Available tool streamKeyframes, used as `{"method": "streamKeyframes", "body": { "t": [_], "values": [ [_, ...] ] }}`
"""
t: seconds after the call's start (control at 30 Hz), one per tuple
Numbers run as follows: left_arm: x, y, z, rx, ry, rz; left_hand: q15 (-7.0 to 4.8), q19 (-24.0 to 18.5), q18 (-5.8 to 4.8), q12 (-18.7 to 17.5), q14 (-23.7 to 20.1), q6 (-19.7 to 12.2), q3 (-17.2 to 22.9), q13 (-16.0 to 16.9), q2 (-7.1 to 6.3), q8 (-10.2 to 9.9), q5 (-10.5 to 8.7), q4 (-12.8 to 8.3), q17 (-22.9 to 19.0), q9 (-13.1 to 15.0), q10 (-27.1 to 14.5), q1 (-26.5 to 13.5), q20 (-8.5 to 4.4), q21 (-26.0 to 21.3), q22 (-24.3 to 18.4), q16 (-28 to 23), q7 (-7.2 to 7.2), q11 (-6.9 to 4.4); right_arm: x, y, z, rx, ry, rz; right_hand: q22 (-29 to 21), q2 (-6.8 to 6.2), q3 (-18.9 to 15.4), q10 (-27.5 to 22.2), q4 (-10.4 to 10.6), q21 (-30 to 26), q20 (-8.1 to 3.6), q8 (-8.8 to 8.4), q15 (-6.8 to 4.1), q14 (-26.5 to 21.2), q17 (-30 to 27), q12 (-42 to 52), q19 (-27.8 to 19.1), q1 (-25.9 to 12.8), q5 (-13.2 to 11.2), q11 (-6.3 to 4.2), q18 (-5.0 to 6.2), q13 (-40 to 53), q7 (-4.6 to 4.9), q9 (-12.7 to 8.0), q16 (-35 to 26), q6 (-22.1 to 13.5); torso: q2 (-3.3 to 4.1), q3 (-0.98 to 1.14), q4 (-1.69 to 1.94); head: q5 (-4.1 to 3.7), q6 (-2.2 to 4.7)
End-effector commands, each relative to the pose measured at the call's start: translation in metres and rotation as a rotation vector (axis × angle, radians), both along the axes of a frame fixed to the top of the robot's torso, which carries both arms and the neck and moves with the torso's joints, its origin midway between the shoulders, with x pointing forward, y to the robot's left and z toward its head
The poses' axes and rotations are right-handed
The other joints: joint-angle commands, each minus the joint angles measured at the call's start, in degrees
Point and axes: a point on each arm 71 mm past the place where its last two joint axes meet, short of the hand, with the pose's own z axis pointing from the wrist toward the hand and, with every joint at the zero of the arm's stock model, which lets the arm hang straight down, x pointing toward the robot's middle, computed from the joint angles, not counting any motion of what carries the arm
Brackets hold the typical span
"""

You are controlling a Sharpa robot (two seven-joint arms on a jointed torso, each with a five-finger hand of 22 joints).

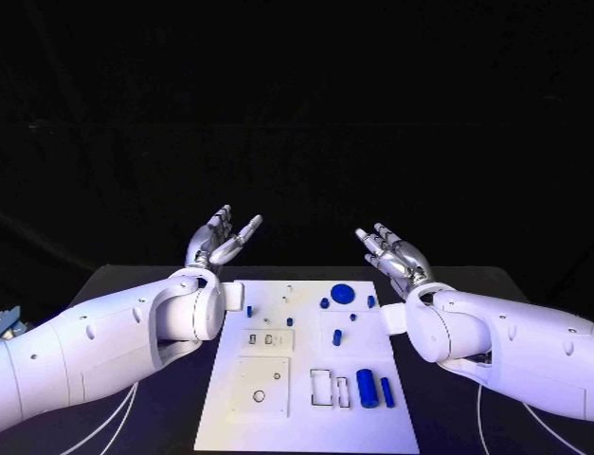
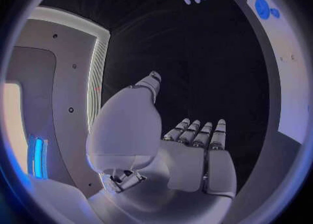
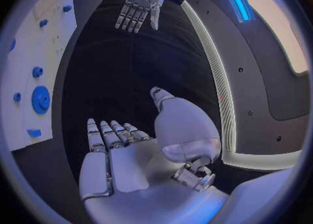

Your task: Assemble the parts on the task board

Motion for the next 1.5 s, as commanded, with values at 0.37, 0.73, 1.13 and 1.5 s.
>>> {"method": "streamKeyframes", "body": {
  "t": [0.37, 0.73, 1.13, 1.5],
  "values": [
    [0.001, -0.006, 0.003, -0.049, -0.034, -0.07, 0.7, 29.26, 3.02, 6.67, 30.8, 19.57, 4.19, 2.98, 3.08, 10.44, 0.4, -1.08, 7.84, 6.08, 27.87, 5.88, 1.09, 11.93, 6.08, 12.57, 9.37, 5.73, 0.006, 0.014, -0.003, 0.042, 0.055, 0.323, 5.88, -4.3, 14.15, 45.82, -18.06, 14.77, 0.48, 13.82, -2.01, 43.49, 8.01, 8.43, 36.03, 15.07, -4.5, -0.61, 5.63, 3.32, 8.67, 8.58, 14.58, 33.34, 0.0, -0.01, -0.01, 0.0, 0.0],
    [-0.012, 0.016, 0.016, -0.058, -0.069, -0.175, -4.58, 44.24, 6.67, 9.5, 50.42, 39.03, 9.26, 3.1, 1.52, 17.62, 0.43, -5.54, 11.95, 9.8, 50.7, 7.49, -1.0, 17.86, 6.93, 20.0, 6.59, 1.41, 0.03, -0.011, 0.024, -0.572, -0.369, 0.284, 7.48, -8.03, 21.61, 57.93, -22.06, 19.91, -3.02, 14.96, -5.83, 56.63, 7.81, 4.1, 46.23, 13.35, -4.6, -3.61, 6.17, 3.08, 6.24, 8.82, 14.26, 46.95, 2.88, -0.58, 0.14, -0.67, -1.18],
    [-0.028, 0.015, 0.043, -0.063, -0.095, -0.264, -6.75, 48.68, 6.51, 7.21, 56.49, 44.12, 15.77, 3.1, -1.64, 17.65, 0.48, -9.24, 14.78, 10.11, 57.85, 6.77, -3.55, 21.19, 7.86, 21.62, 5.22, -0.36, 0.039, -0.01, 0.044, -0.859, -0.443, 0.363, 16.45, -9.83, 18.03, 65.07, -22.58, 34.5, -7.25, 14.16, -10.14, 70.82, 14.04, 3.49, 51.06, 12.18, 0.09, -6.38, 6.35, 3.39, 4.34, 9.96, 18.57, 52.09, 6.43, -1.15, 0.57, -1.14, -0.73],
    [-0.043, 0.014, 0.06, -0.081, -0.108, -0.318, -7.77, 50.12, 6.34, 5.36, 59.33, 45.24, 17.44, 3.15, -2.48, 16.83, 0.44, -11.19, 17.94, 10.41, 60.45, 3.9, -4.82, 25.04, 9.75, 24.82, 4.92, -0.93, 0.04, 0.003, 0.061, -1.216, -0.512, 0.428, 23.95, -12.74, 18.7, 65.5, -21.21, 46.08, -9.73, 12.97, -12.73, 79.99, 28.56, 3.88, 56.78, 9.19, 1.19, -8.15, 6.51, 4.11, 2.54, 12.37, 32.34, 53.27, 9.89, -1.6, 1.54, -1.89, -0.32]
  ]
}}
